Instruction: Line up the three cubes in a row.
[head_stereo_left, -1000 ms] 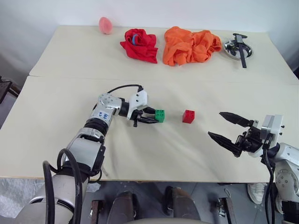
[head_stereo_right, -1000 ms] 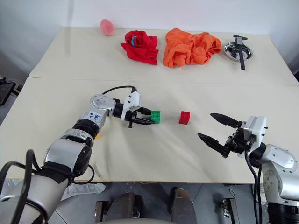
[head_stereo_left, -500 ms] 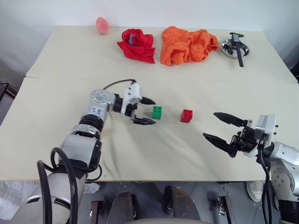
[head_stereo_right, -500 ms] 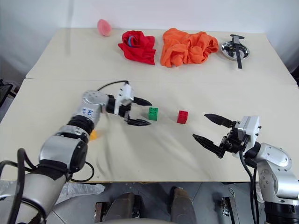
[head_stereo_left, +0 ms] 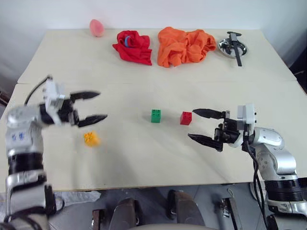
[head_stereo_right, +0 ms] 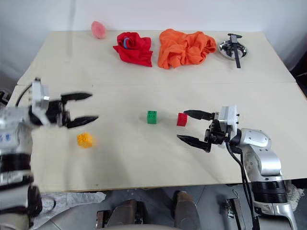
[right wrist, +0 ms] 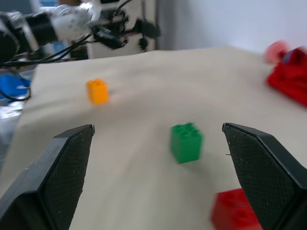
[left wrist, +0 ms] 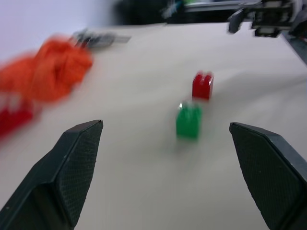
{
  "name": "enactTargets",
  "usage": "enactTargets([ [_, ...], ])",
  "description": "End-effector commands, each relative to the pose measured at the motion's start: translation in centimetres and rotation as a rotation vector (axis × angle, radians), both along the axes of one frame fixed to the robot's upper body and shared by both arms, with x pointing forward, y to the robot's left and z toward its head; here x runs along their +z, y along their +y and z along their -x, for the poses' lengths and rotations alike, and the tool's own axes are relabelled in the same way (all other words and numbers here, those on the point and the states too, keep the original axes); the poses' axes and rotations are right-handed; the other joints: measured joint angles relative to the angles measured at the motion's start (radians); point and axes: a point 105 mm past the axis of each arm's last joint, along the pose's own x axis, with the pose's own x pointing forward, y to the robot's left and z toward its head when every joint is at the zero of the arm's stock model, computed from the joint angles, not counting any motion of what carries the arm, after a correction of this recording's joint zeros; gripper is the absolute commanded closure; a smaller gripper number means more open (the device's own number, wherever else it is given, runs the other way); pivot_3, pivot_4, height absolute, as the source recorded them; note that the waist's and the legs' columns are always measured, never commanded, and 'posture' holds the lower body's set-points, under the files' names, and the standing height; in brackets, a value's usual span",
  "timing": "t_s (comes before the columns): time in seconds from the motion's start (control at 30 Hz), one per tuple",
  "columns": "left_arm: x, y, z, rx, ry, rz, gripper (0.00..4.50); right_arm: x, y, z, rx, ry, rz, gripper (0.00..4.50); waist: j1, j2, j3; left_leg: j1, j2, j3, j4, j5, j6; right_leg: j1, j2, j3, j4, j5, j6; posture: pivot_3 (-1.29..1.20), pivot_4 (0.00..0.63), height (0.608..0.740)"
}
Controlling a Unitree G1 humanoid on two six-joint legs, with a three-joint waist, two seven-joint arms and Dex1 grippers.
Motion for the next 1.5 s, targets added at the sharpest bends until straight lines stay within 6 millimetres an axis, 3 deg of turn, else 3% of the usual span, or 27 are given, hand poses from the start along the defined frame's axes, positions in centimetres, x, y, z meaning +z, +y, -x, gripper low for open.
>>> enactTargets([
  [0.03,1.7,3.9,3.2,0.214,-0.071,0.046,0.01,0.9,1.5,0.5,0.098,-0.061,0.018,0.0,0.005,-0.002,0.001,-0.001,0.0,0.0,0.001,0.0,0.0,0.0,0.0,-0.001,0.0,0.0,0.0,0.0,0.15,0.74],
  [0.2,-3.1,8.7,8.2,0.455,0.087,0.032,0.01,1.3,3.7,1.2,0.211,-0.099,0.028,0.0,0.017,-0.002,0.001,0.0,-0.001,-0.002,0.001,-0.001,0.0,0.0,-0.003,-0.001,0.001,0.0,0.0,0.0,0.15,0.74],
  [0.3,-4.0,9.1,9.4,0.491,0.117,0.03,0.01,1.4,4.1,1.4,0.241,-0.104,0.028,0.0,0.033,-0.002,0.0,-0.001,-0.001,-0.001,0.002,-0.002,0.0,0.001,-0.003,-0.002,0.001,0.0,0.0,0.0,0.15,0.74],
  [0.37,-4.3,8.3,9.6,0.464,0.131,0.023,0.01,1.3,4.0,1.3,0.242,-0.104,0.032,0.0,0.04,-0.003,0.0,-0.001,-0.002,-0.001,0.002,-0.002,0.0,0.001,-0.004,-0.002,0.001,0.0,0.0,0.0,0.15,0.74],
  [0.57,-4.5,5.6,7.9,0.361,0.123,0.0,0.01,0.8,2.8,1.3,0.211,-0.076,0.06,0.0,0.034,-0.003,0.0,0.0,-0.002,0.0,0.002,-0.003,0.0,0.0,-0.004,-0.002,0.002,0.0,0.0,0.0,0.15,0.74],
  [0.7,-5.4,2.4,4.1,0.164,0.113,-0.109,0.01,-0.1,1.0,1.2,0.129,-0.034,0.083,0.0,0.046,-0.002,-0.001,0.0,-0.002,0.0,0.002,-0.003,0.0,0.001,-0.003,-0.002,0.002,0.0,0.0,0.0,0.15,0.74],
  [0.9,-6.1,2.0,1.6,0.02,0.151,-0.217,0.01,0.2,0.8,1.4,0.107,-0.046,0.084,0.0,0.011,-0.002,-0.001,0.0,-0.001,0.004,0.001,-0.003,0.0,-0.001,0.0,0.0,0.002,0.0,0.0,0.0,0.15,0.74],
  [1.03,-6.1,1.6,1.1,-0.059,0.171,-0.232,0.01,0.3,0.6,1.6,0.086,-0.05,0.086,0.0,0.006,-0.002,-0.001,0.0,-0.001,0.004,0.0,-0.002,-0.001,-0.002,0.001,0.0,0.002,0.0,-0.001,0.0,0.15,0.74],
  [1.3,-5.9,1.3,2.7,-0.218,0.254,-0.29,2.39,0.0,-0.9,2.1,0.002,-0.04,0.095,0.0,0.011,-0.002,-0.001,0.0,-0.001,0.004,0.0,-0.002,-0.001,-0.002,0.0,0.0,0.001,0.0,-0.001,0.0,0.15,0.74],
  [1.37,-5.2,0.8,2.2,-0.22,0.235,-0.27,2.97,0.0,-1.2,2.1,-0.019,-0.037,0.09,0.0,0.011,-0.002,-0.001,0.0,-0.001,0.004,0.0,-0.002,-0.001,-0.002,0.0,0.0,0.001,0.0,-0.001,0.0,0.15,0.74],
  [1.5,-2.3,-1.5,-1.2,-0.21,0.126,-0.192,2.98,-0.2,-1.6,1.9,-0.058,-0.038,0.077,0.0,0.03,-0.003,-0.001,-0.001,-0.001,0.003,0.002,-0.002,-0.001,-0.002,0.0,-0.001,0.002,0.0,-0.001,0.0,0.15,0.74],
])
